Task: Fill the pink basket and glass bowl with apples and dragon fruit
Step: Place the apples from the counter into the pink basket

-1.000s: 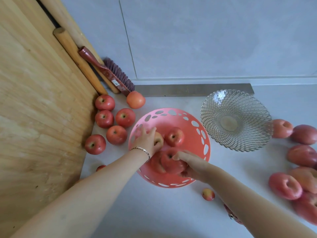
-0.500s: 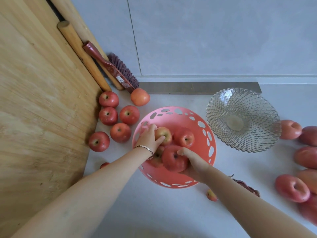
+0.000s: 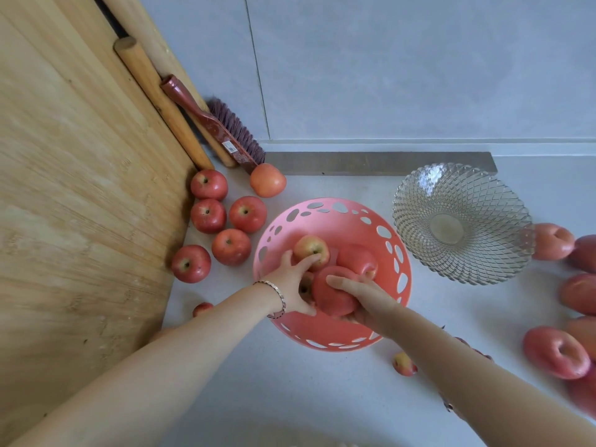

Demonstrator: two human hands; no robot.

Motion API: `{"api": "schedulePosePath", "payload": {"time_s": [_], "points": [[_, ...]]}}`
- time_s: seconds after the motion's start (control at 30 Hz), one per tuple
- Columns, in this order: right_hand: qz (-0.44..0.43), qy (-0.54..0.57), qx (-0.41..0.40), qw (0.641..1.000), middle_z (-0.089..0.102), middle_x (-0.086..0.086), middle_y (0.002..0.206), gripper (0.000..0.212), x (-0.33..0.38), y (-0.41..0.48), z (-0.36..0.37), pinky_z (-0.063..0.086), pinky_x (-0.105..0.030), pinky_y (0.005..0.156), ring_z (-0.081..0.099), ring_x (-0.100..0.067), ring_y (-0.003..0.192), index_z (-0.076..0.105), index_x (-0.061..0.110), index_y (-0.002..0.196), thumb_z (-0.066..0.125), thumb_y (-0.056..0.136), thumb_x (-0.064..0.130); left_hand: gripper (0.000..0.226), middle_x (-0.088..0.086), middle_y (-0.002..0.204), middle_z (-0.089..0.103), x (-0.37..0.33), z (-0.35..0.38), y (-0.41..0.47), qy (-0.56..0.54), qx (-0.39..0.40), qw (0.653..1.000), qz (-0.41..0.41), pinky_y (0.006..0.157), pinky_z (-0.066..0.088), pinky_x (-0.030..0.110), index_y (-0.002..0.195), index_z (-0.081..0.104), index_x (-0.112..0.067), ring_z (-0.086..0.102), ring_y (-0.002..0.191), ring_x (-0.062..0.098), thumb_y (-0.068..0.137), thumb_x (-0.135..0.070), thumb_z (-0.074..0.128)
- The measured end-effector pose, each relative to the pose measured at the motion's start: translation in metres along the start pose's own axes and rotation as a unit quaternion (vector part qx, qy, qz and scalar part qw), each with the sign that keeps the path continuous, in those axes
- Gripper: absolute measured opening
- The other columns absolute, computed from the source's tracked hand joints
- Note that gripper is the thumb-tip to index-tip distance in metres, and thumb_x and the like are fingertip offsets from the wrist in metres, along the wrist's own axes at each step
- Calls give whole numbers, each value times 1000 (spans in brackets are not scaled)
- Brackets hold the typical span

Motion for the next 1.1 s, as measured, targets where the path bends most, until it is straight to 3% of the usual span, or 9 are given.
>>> {"api": "schedulePosePath", "payload": {"time_s": [0.2,0.37,0.47,0.53,0.63,0.73,0.83,0.97,1.1], "points": [[74,-111,-83,988,54,-12,115,65,10,-5,-11,57,-38,67,59,-28,99,47,16,118,80,64,31,104,9,145,12,2,1,1,1,-1,1000,-8,94,42,33,140,11,-44,43,123,32,61,-33,78],[38,-311,-137,940,50,-6,117,74,11,-9,-16,55,-32,64,53,-23,102,47,14,121,80,58,36,103,9,133,31,1,0,-1,14,-1,1000,-21,95,43,35,141,9,-43,48,115,32,63,-33,75],[9,-318,-177,931,54,-6,118,84,5,-8,-18,46,-26,66,54,-22,103,41,10,129,81,60,36,101,12,125,44,-3,2,-4,47,-26,998,-26,100,37,42,142,8,-42,49,112,35,63,-33,70],[-8,-297,-208,932,52,-1,104,77,2,-7,-22,40,-25,66,53,-18,92,40,9,125,79,63,34,101,10,122,45,-6,3,-7,83,-45,995,-41,100,31,46,141,8,-43,48,110,37,61,-36,69],[-24,-275,-222,935,44,7,84,58,-1,-5,-25,33,-21,54,45,-6,72,41,15,109,77,68,31,102,8,121,41,-11,4,-9,133,-60,988,-54,96,29,45,140,8,-43,47,106,37,60,-36,70],[-35,-279,-220,934,46,6,83,49,-4,1,-23,31,-21,52,43,-4,69,38,18,100,74,71,31,101,8,123,36,-14,6,-10,175,-77,980,-63,91,31,42,140,5,-41,44,105,35,63,-35,69],[-32,-333,-205,920,49,0,86,47,-1,3,-23,32,-23,53,44,-8,67,36,15,100,72,75,33,98,9,129,26,-19,17,-11,137,-68,985,-75,96,30,47,139,-4,-43,37,111,35,67,-41,62],[-36,-395,-238,887,51,-12,105,60,17,0,-26,38,-30,68,53,-25,88,38,7,112,67,75,45,84,13,142,18,-24,25,-6,52,-90,989,-106,97,30,45,139,0,-46,34,116,38,73,-65,48],[-117,-405,-299,856,46,-19,123,65,47,1,-35,40,-39,85,47,-34,114,31,9,126,62,78,40,80,14,141,22,-22,25,-1,27,-94,987,-127,97,31,43,138,7,-47,35,117,37,73,-67,49]]}}
Point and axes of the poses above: each hand's wrist, its own y-axis towards the middle knuckle, its own z-axis out of the palm, x = y × z, the point moved 4 cm from there along y, towards the middle knuckle
